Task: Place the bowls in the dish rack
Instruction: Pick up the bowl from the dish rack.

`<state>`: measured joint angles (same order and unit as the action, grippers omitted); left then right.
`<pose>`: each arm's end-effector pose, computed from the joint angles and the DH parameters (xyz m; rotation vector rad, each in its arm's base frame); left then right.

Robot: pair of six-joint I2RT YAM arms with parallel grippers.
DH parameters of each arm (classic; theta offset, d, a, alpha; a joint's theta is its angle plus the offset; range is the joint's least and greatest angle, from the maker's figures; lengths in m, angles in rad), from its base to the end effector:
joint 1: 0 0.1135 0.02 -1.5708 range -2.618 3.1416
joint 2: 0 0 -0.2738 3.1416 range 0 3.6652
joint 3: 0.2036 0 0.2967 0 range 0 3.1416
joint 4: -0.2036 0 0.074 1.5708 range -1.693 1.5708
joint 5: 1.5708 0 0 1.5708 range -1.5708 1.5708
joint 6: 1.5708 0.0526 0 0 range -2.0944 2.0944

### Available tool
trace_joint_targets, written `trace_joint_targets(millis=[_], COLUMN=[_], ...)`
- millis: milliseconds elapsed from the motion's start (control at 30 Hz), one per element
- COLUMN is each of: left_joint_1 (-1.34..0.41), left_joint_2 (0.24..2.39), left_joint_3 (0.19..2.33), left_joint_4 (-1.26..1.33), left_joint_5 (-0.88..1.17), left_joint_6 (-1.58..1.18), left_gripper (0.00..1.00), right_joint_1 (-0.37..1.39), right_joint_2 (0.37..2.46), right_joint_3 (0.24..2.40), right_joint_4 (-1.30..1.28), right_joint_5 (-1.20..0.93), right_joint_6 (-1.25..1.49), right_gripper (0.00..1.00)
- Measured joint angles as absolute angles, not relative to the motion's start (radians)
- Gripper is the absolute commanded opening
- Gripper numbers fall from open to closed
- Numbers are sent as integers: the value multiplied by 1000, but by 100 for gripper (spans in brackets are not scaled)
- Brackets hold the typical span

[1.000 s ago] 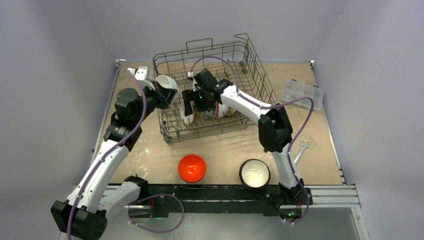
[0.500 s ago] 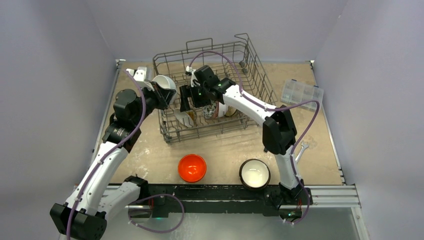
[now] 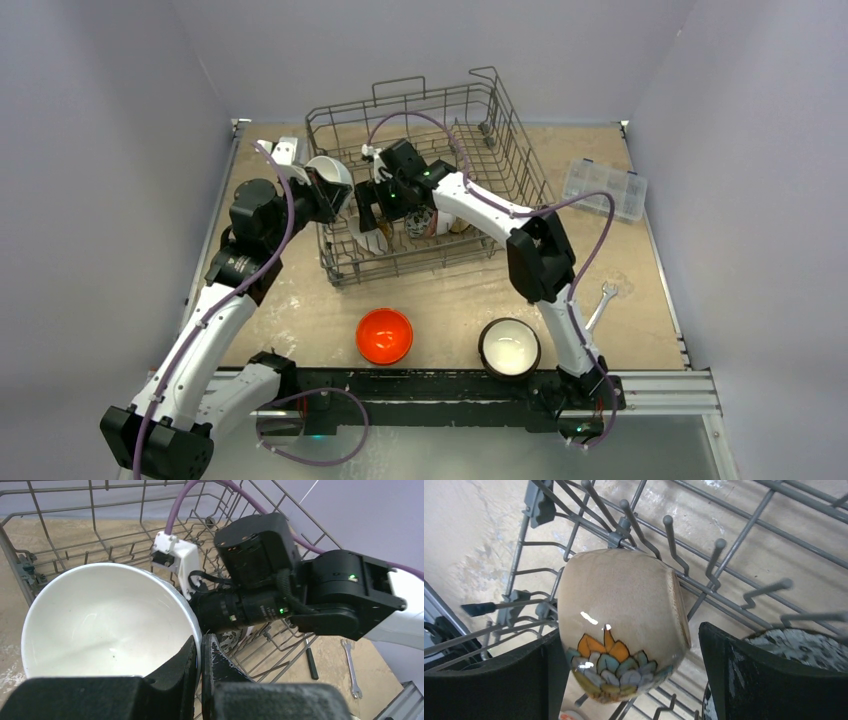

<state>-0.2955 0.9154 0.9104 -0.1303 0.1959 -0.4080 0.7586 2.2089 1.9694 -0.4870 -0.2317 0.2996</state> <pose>0.2538 -0.0880 0.3722 0.0514 1.7514 -0.6862 0.4077 0.4031 0.2396 -0.6702 2.3157 0.7876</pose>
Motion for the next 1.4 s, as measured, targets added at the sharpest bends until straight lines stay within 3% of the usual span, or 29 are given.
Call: trace_joint_targets(millis=[133, 267, 400, 500, 667, 833, 1400], left_joint_1=[-295, -295, -295, -295, -295, -295, -295], left_joint_2=[914, 908, 902, 899, 897, 892, 888], left_joint_3=[910, 910, 910, 910, 910, 904, 900], left_joint_4=[-138, -145, -145, -148, -152, -154, -159], left_joint_5=[196, 196, 196, 196, 196, 192, 178], left_joint_6=[-408, -408, -408, -408, -408, -406, -408], left_gripper=[0, 0, 0, 0, 0, 0, 0], right_joint_1=[769, 772, 768, 757, 759, 767, 810], right_joint_2=[2254, 2264, 2263, 2257, 2236, 2191, 2053], right_joint_3=[1979, 1979, 1968, 1946, 1923, 1918, 1959], right_joint_4=[-485, -458, -445, -423, -413, -426, -619], right_joint_5=[-262, -284, -270, -260, -255, -232, 180], right_joint_6=[266, 244, 192, 189, 197, 202, 249], right_gripper=[88, 74, 50, 27, 8, 0, 0])
